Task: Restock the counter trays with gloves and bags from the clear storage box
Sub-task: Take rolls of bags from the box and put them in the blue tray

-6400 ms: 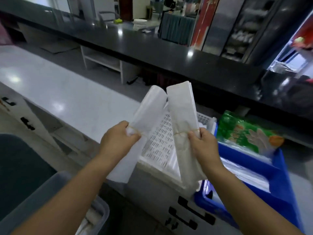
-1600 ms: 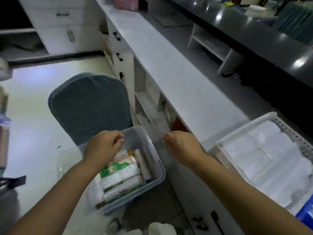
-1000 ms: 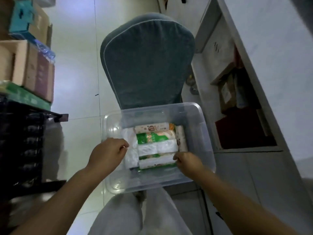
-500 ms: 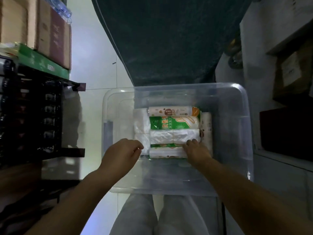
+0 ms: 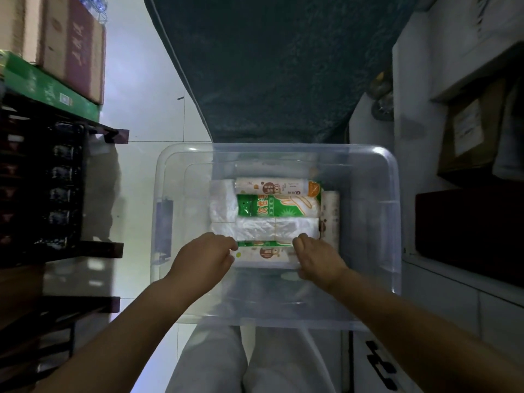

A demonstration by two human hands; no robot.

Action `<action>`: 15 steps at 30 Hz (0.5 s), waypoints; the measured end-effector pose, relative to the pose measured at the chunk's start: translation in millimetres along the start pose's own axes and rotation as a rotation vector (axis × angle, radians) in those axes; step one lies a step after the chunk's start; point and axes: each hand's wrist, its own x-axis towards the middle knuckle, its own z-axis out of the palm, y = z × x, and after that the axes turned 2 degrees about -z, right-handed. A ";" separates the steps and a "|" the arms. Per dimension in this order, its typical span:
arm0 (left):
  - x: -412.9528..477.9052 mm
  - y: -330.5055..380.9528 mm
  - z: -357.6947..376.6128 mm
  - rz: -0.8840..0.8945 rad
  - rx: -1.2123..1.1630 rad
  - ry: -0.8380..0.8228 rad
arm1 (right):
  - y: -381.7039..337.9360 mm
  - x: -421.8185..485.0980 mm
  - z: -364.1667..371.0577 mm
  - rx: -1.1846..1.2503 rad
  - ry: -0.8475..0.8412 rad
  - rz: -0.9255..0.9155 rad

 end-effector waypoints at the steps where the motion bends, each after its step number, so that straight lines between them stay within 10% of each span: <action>1: 1.3 2.7 -1.1 0.010 0.010 -0.010 | -0.3 -5.8 -8.5 0.018 0.036 -0.027; 15: 9.5 4.0 -49.5 0.077 0.249 0.166 | 10.4 20.2 -60.6 0.182 0.383 -0.073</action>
